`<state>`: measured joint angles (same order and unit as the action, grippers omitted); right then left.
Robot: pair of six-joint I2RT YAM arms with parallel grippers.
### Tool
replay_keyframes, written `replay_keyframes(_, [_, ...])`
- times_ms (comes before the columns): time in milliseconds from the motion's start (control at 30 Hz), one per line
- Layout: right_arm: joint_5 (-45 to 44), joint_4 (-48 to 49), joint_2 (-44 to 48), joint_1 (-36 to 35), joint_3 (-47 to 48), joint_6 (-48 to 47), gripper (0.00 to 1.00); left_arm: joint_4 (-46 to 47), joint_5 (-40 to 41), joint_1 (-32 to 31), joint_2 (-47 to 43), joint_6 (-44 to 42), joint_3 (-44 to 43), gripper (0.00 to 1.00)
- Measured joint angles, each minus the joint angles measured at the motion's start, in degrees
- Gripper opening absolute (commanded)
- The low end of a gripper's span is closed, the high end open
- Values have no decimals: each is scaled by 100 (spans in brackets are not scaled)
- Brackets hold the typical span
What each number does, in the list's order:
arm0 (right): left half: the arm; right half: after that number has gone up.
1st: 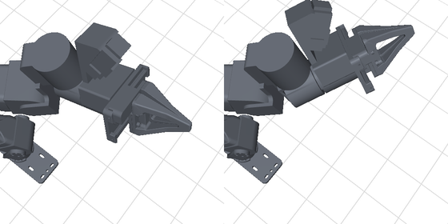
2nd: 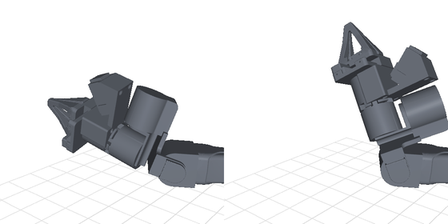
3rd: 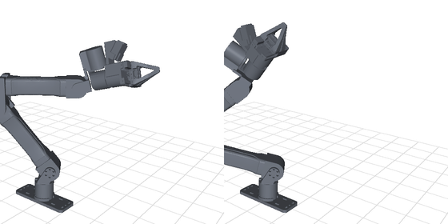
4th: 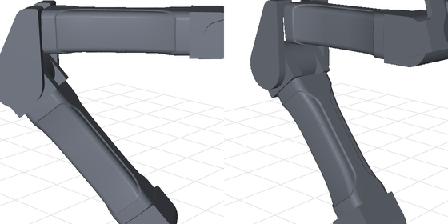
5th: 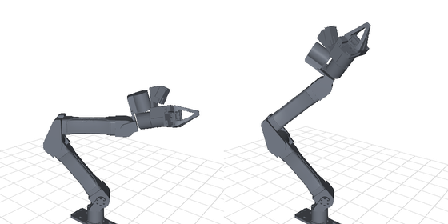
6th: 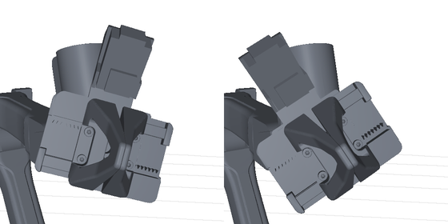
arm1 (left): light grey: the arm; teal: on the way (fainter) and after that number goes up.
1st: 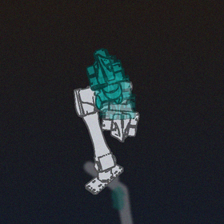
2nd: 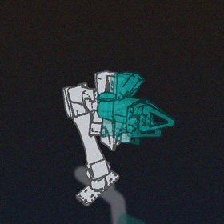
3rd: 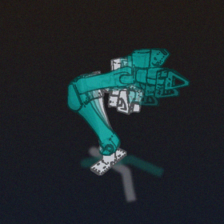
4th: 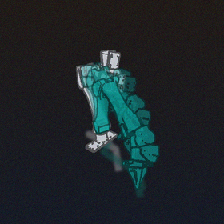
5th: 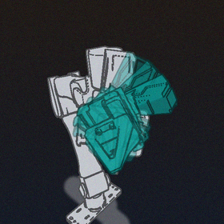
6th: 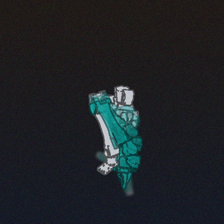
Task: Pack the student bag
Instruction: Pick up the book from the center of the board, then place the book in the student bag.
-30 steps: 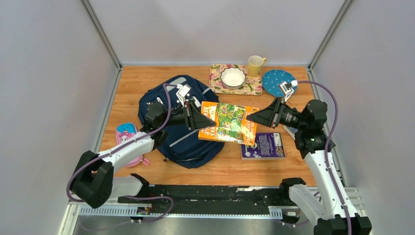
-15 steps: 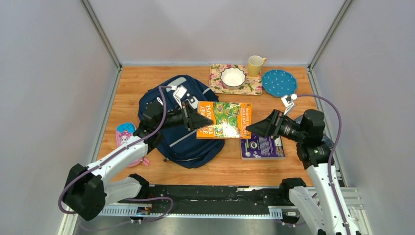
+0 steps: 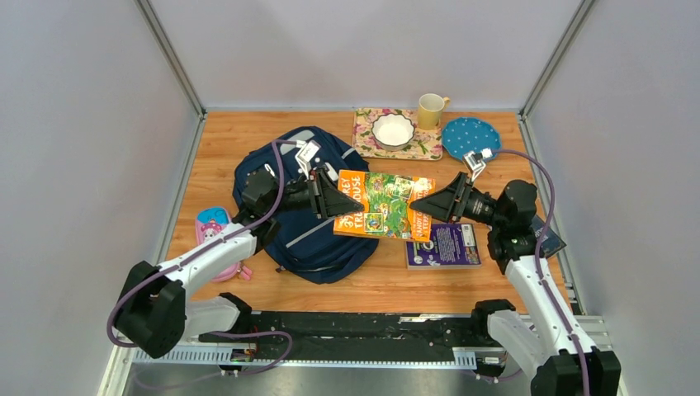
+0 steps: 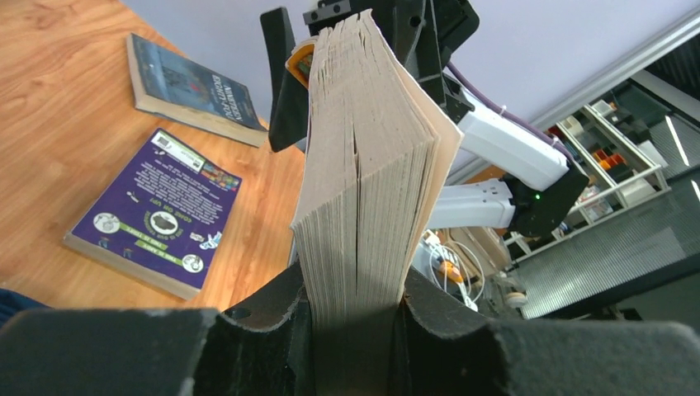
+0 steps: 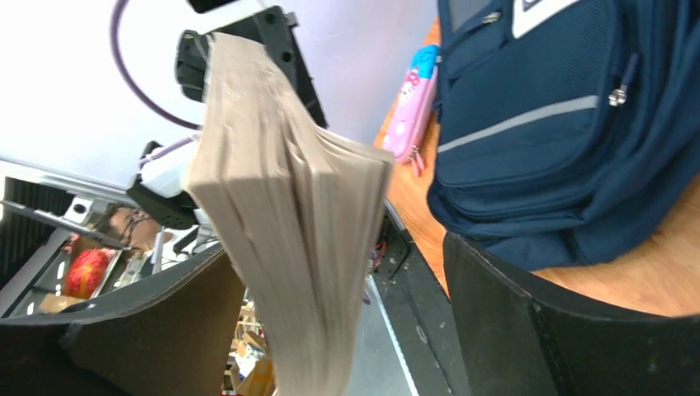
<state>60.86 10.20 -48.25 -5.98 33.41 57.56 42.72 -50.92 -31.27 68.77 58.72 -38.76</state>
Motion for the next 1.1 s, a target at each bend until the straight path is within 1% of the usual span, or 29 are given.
replay_keyframes(33, [33, 197, -17, -9, -2, 120, 75, 26, -31, -4, 4, 17, 0, 0])
replay_keyframes(100, [98, 577, -22, -57, -2, 356, 62, 90, -96, -11, 24, 37, 0, 0])
replay_keyframes(133, [125, 691, -20, -74, -2, 413, 52, 133, -133, -11, 48, 57, 0, 0])
replay_keyframes(267, [251, 953, -33, -177, -2, 660, 30, 243, -181, -11, 175, 122, -2, 0])
replay_keyframes(300, [280, 957, -39, -190, -2, 715, 20, 280, -188, -13, 197, 136, -2, 5])
replay_keyframes(333, [297, 968, -39, -195, -2, 732, 1, 299, -192, -15, 208, 142, -2, 15])
replay_keyframes(367, [317, 1003, -33, -201, -2, 769, 0, 315, -197, -15, 216, 149, -2, 27])
replay_keyframes(400, [315, 994, -17, -203, -2, 726, 0, 323, -210, -15, 227, 164, -2, 50])
replay_keyframes(433, [295, 918, 4, -203, 0, 654, 0, 308, -216, -15, 227, 162, -2, 75])
replay_keyframes(467, [280, 693, 44, -212, 24, 549, 0, 273, -203, -15, 227, 144, -4, 78])
replay_keyframes(533, [199, 15, 157, -225, 138, 146, 0, -70, -140, -24, 201, -107, -46, 78])
replay_keyframes(567, [76, -446, 232, -234, 249, -131, 0, -424, -48, -20, 157, -286, -103, 79])
replay_keyframes(600, [-63, -935, 317, -236, 382, -407, 0, -951, 136, -22, 92, -645, -203, 79])
replay_keyframes(700, [-710, -2017, 623, -210, 750, -1040, 0, -2667, 1233, -33, -190, -1561, -595, 79])
replay_keyframes(733, [-1008, -2319, 743, -190, 855, -1189, 0, -3182, 1731, -28, -345, -1832, -680, 79])
replay_keyframes(833, [-2004, -3095, 1038, -155, 1054, -1429, 0, -4358, 2942, -17, -894, -2485, -699, 79])
replay_keyframes(900, [-2658, -3512, 1220, -144, 1067, -1445, 0, -4868, 3434, -20, -1121, -2806, -691, 79])
replay_keyframes(1000, [-3456, -4089, 1456, -133, 1054, -1429, 0, -5440, 3943, -151, -1220, -3279, -691, 79])
replay_keyframes(1067, [-3862, -4382, 1631, -133, 1047, -1416, 0, -5816, 4345, -437, -1158, -3628, -691, 80])
replay_keyframes(1100, [-4030, -4503, 1729, -131, 1047, -1410, 0, -5991, 4592, -717, -1097, -3842, -688, 80])
